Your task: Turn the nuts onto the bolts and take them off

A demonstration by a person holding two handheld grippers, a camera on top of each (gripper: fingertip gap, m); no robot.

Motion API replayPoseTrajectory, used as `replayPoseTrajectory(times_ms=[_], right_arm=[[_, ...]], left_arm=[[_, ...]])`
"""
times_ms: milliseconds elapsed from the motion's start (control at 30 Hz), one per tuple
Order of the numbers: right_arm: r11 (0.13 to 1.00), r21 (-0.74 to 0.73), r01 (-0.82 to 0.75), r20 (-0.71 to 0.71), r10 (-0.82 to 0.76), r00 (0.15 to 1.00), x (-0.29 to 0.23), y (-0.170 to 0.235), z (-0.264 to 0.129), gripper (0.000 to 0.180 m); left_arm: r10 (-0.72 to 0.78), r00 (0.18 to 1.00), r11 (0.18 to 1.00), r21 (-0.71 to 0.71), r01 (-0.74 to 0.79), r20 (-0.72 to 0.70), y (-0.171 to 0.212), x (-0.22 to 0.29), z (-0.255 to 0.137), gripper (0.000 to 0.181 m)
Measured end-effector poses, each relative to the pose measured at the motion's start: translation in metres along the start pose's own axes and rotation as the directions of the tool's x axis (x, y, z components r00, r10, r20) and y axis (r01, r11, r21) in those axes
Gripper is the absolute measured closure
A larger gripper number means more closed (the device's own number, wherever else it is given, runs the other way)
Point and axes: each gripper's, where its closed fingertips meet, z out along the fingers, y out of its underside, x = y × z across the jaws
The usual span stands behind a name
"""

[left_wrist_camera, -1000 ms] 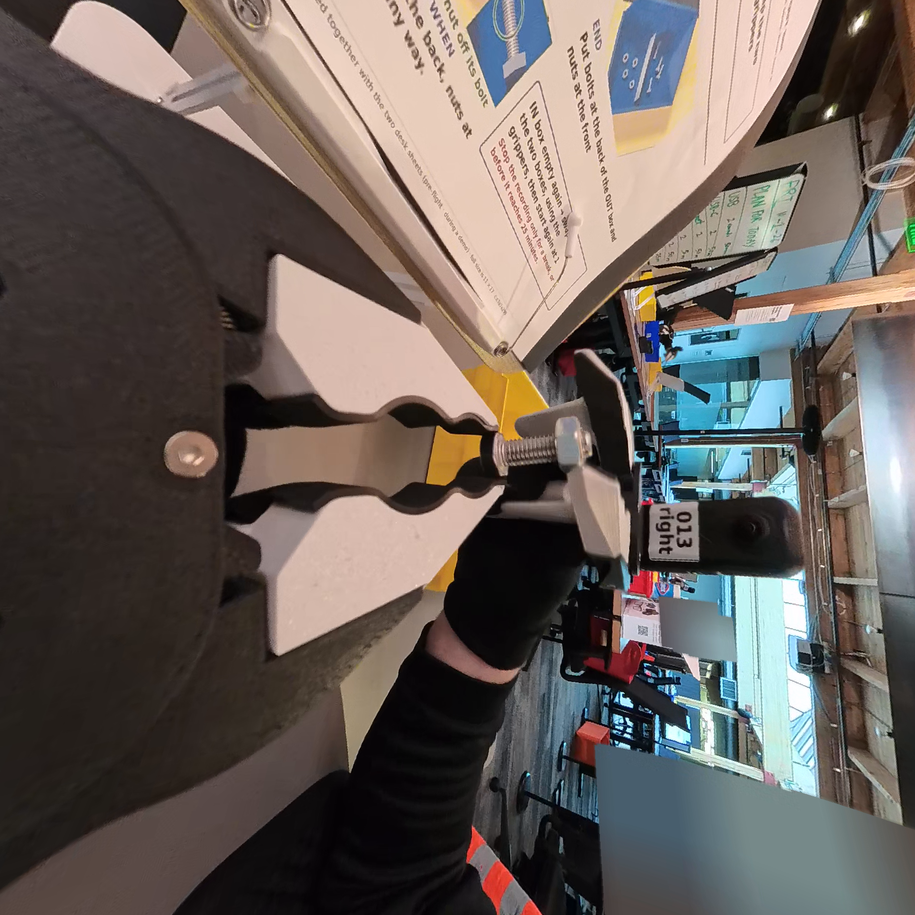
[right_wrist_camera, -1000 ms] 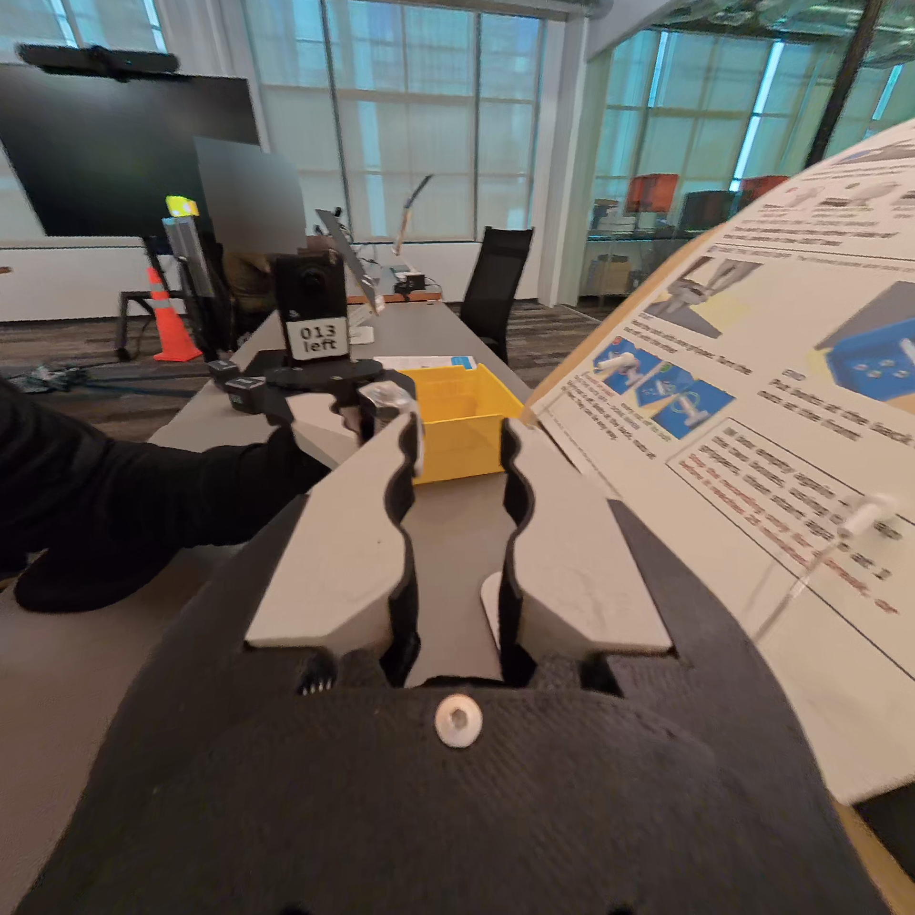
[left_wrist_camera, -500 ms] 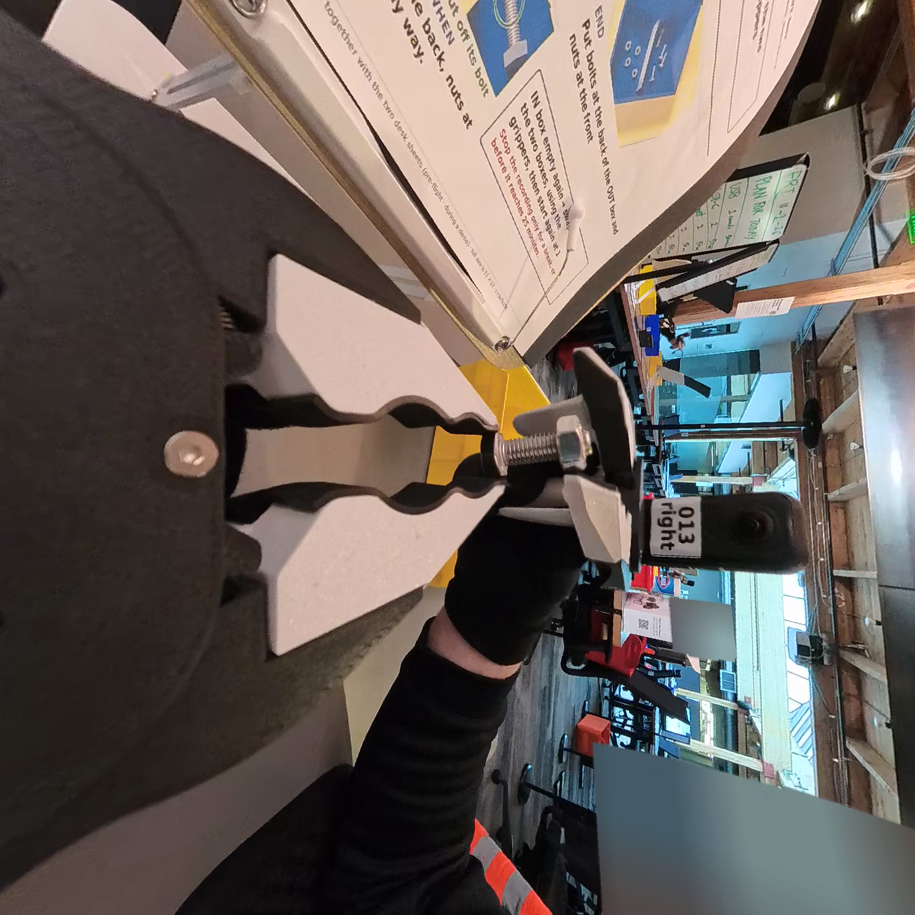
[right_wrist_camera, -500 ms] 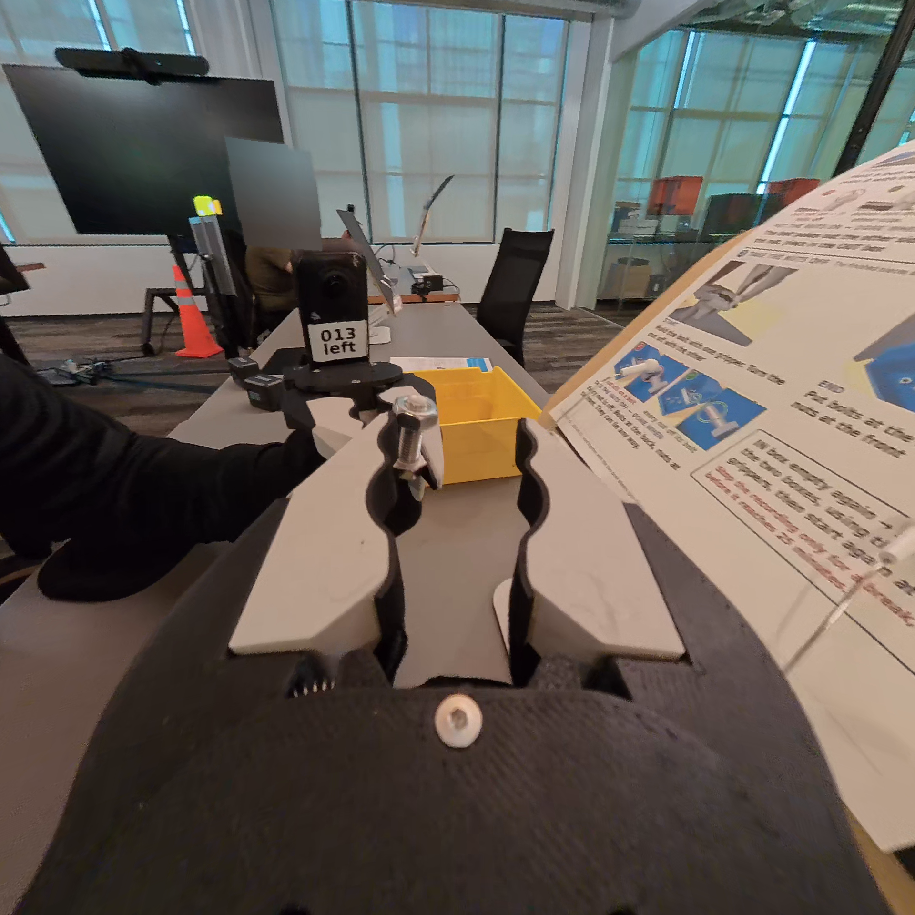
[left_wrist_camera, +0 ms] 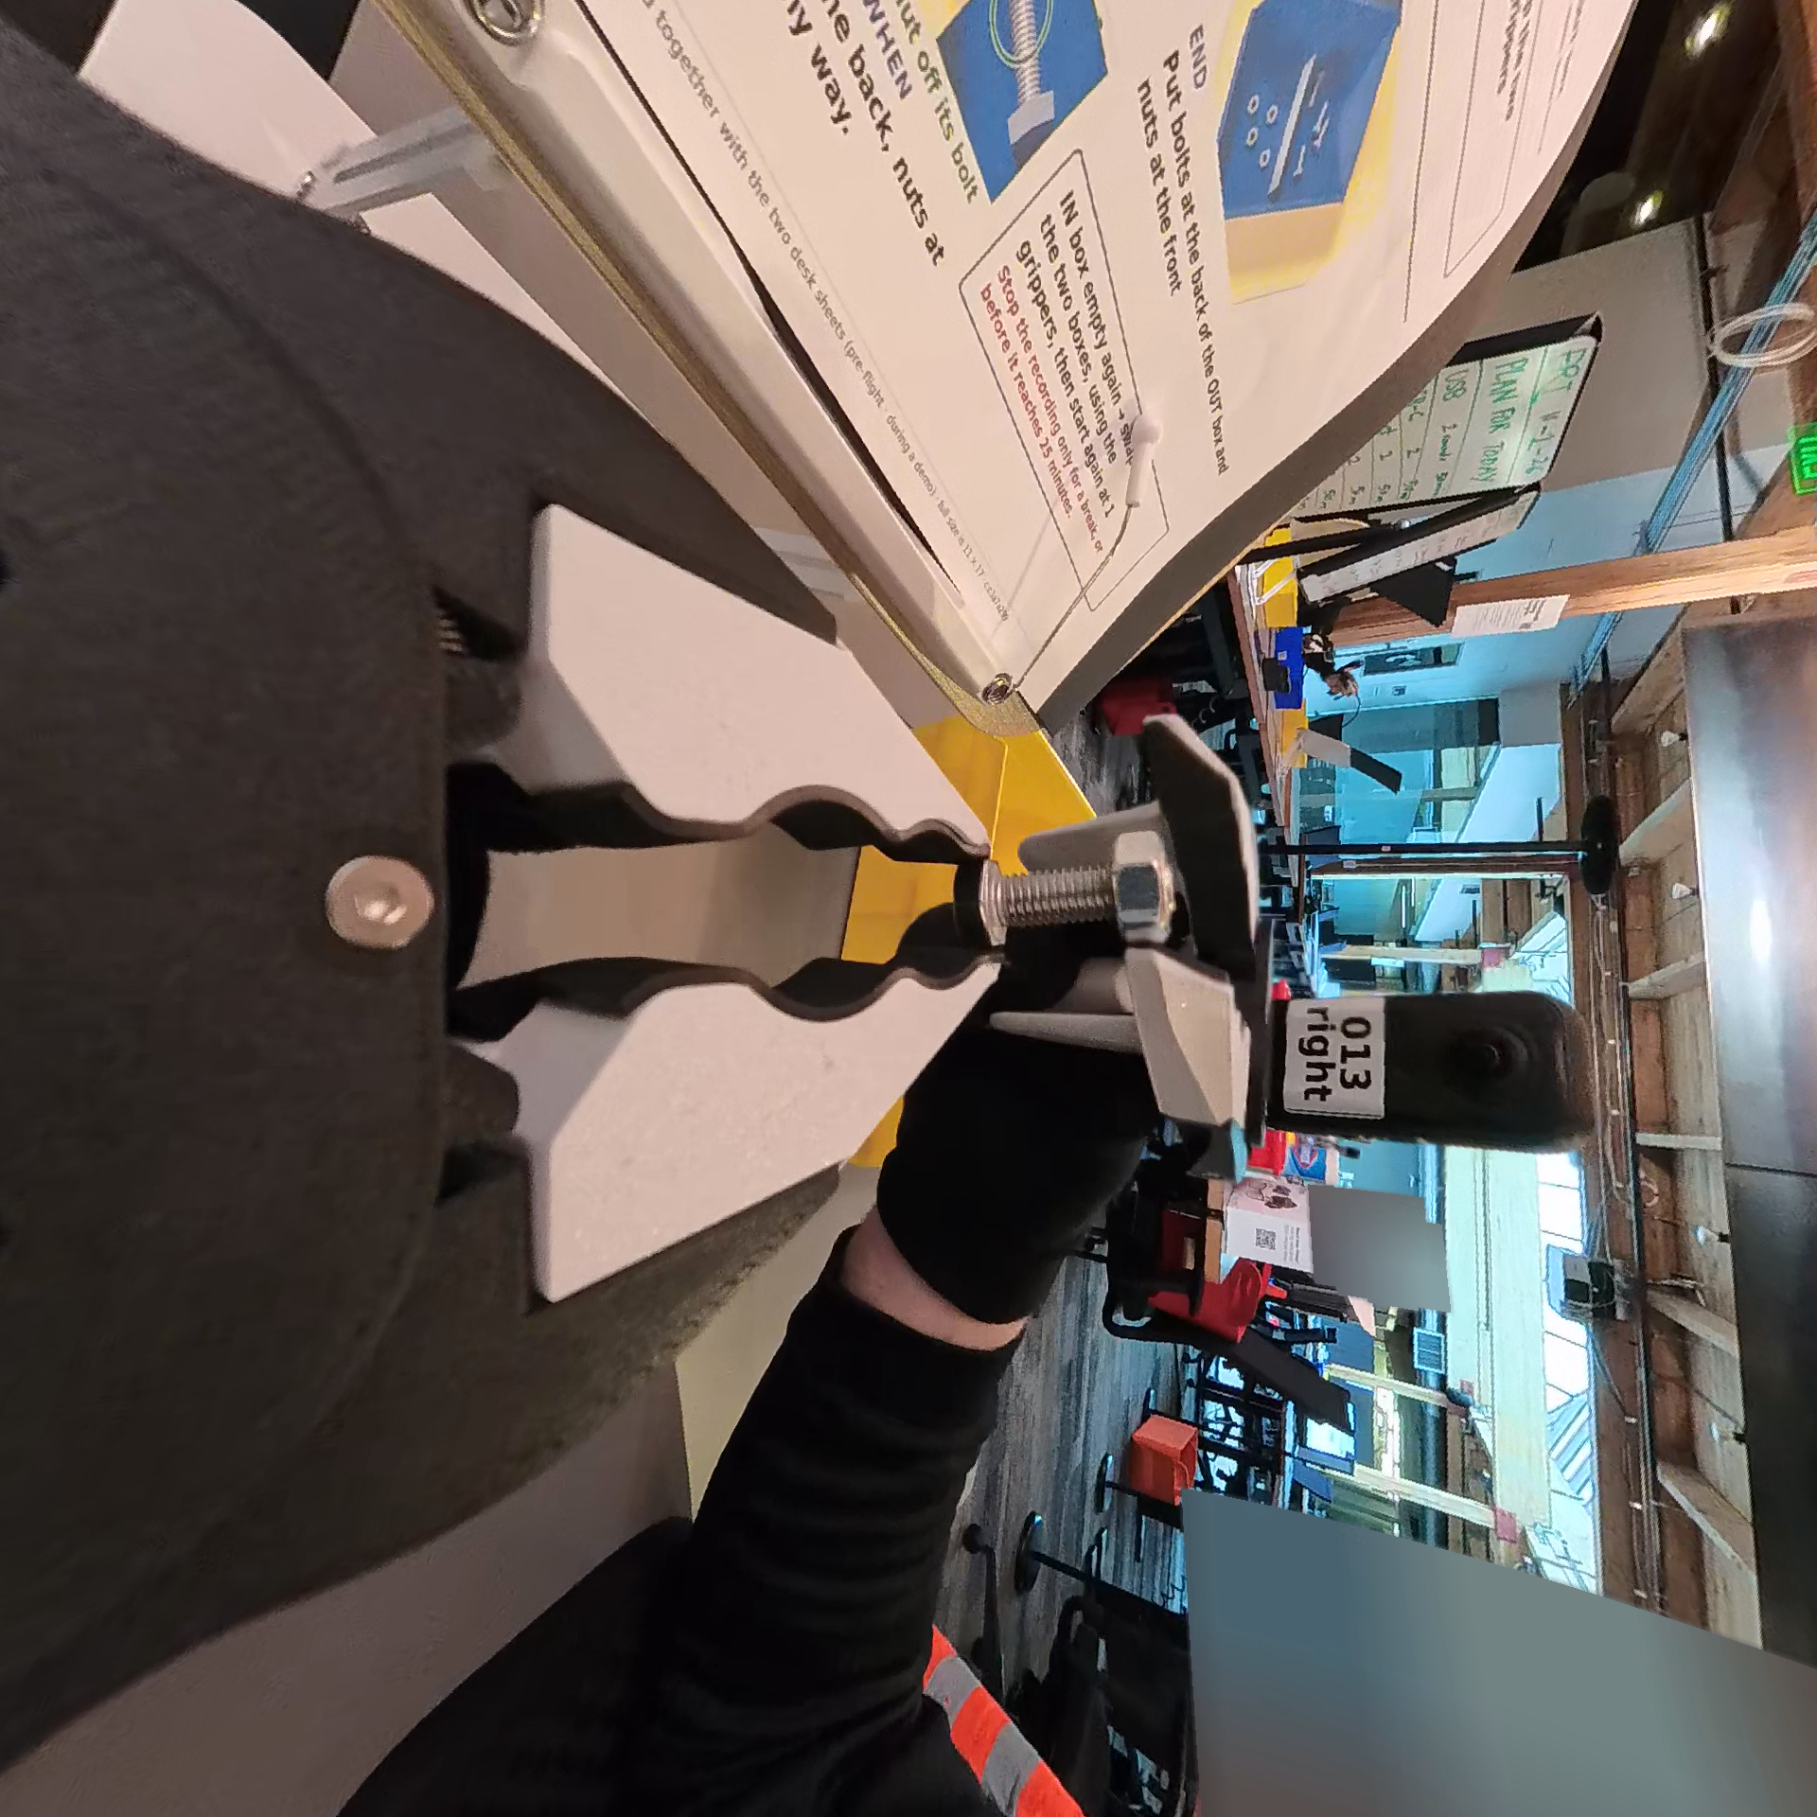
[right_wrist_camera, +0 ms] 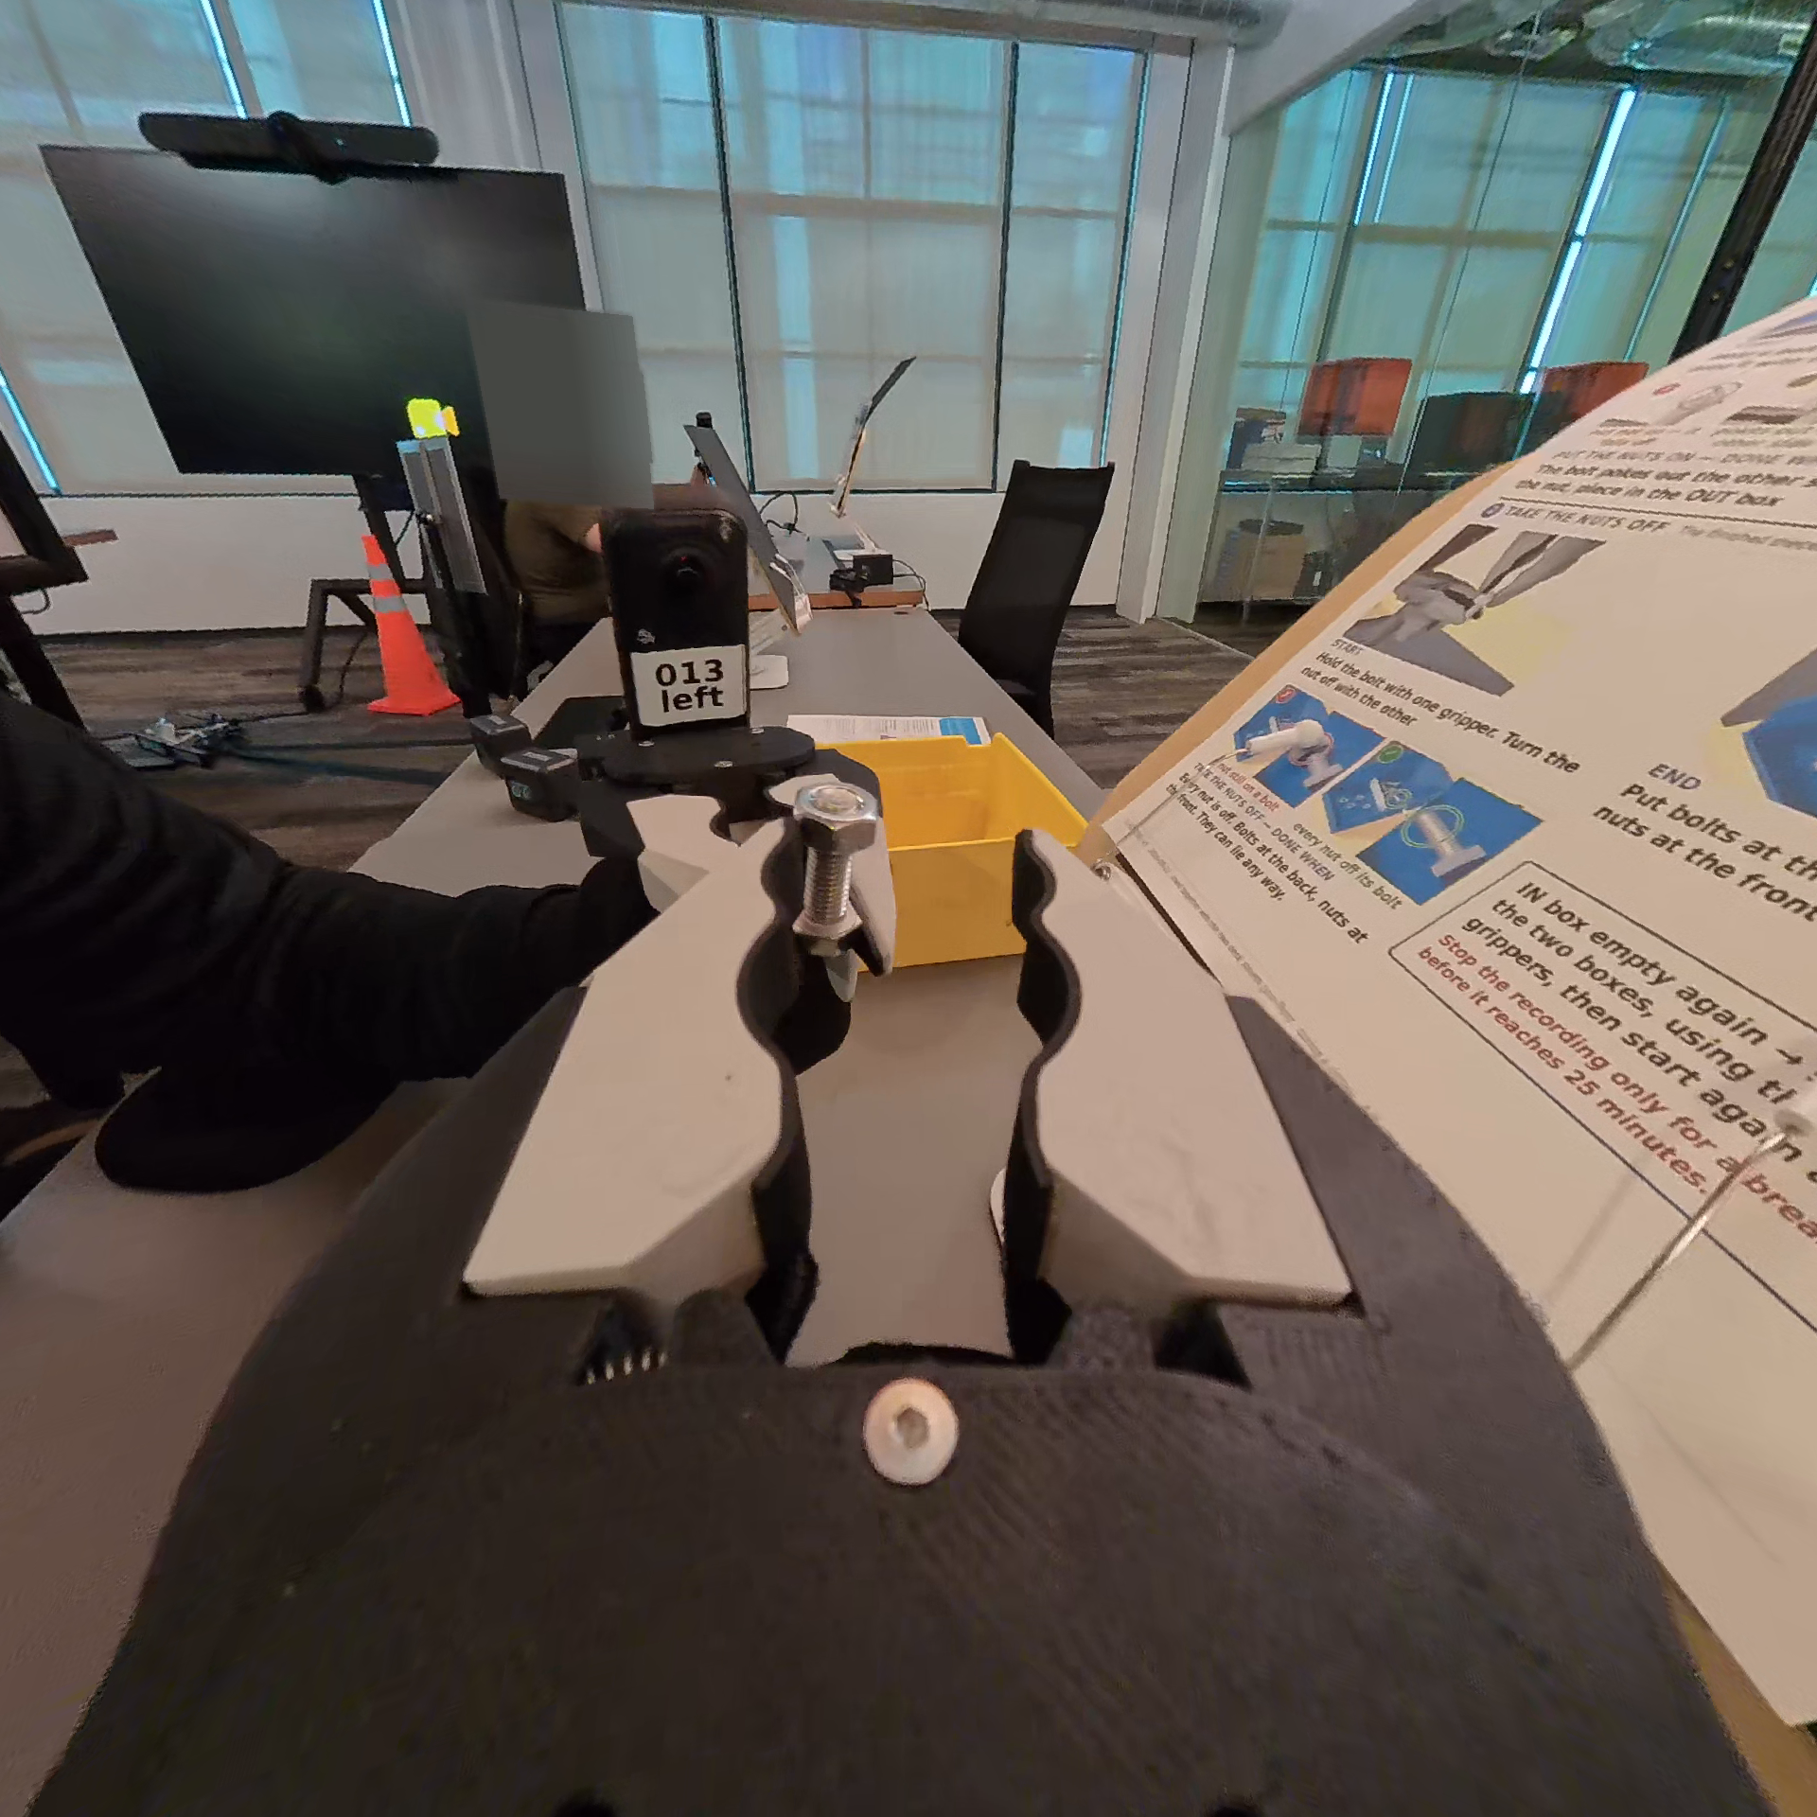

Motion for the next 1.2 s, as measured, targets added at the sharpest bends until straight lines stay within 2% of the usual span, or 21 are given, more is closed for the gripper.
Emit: replayPoseTrajectory(times_ms=[67, 133, 267, 400, 633, 700, 867, 1000, 1200], right_arm=[[1.0, 0.0, -0.008, -0.036, 0.008, 0.999, 0.008, 0.001, -0.003, 0.15], [1.0, -0.003, -0.013, -0.068, 0.013, 0.998, 0.015, 0.002, -0.008, 0.149], [0.999, 0.046, -0.015, -0.014, 0.016, 1.0, 0.006, -0.008, -0.011, 0.14], [1.0, 0.007, 0.016, 0.014, -0.016, 1.0, -0.004, -0.003, -0.001, 0.137], [1.0, -0.006, 0.009, -0.031, -0.01, 0.999, 0.006, 0.002, -0.003, 0.15], [1.0, -0.013, 0.007, -0.051, -0.008, 0.999, 0.011, 0.003, -0.006, 0.147], [1.0, 0.027, 0.003, 0.013, -0.003, 1.0, -0.002, -0.004, -0.002, 0.137], [1.0, 0.009, 0.008, 0.025, -0.009, 1.0, -0.006, -0.002, 0.004, 0.138], [1.0, -0.004, -0.024, -0.042, 0.024, 0.999, 0.012, 0.004, -0.005, 0.148]], left_arm=[[0.011, 1.0, 1.0, 0.002, -0.011, 0.009, -0.001, -0.001, -0.001, 0.166], [0.021, 1.0, 1.0, 0.008, -0.021, 0.003, -0.003, 0.001, -0.002, 0.166], [0.018, 1.0, 1.0, 0.0, -0.018, 0.006, 0.0, 0.0, -0.001, 0.166], [0.012, 1.0, 1.0, -0.002, -0.012, 0.007, 0.001, 0.0, 0.0, 0.166], [0.016, 1.0, 1.0, 0.009, -0.016, 0.007, -0.002, -0.001, -0.002, 0.166], [0.018, 1.0, 1.0, 0.017, -0.019, 0.007, -0.004, 0.0, -0.003, 0.166], [0.019, 1.0, 1.0, 0.012, -0.019, 0.006, -0.002, 0.001, -0.002, 0.166], [0.022, 1.0, 1.0, 0.014, -0.022, 0.003, -0.003, 0.002, -0.001, 0.166], [0.016, 1.0, 0.999, 0.035, -0.016, -0.004, -0.007, 0.001, -0.004, 0.166]])
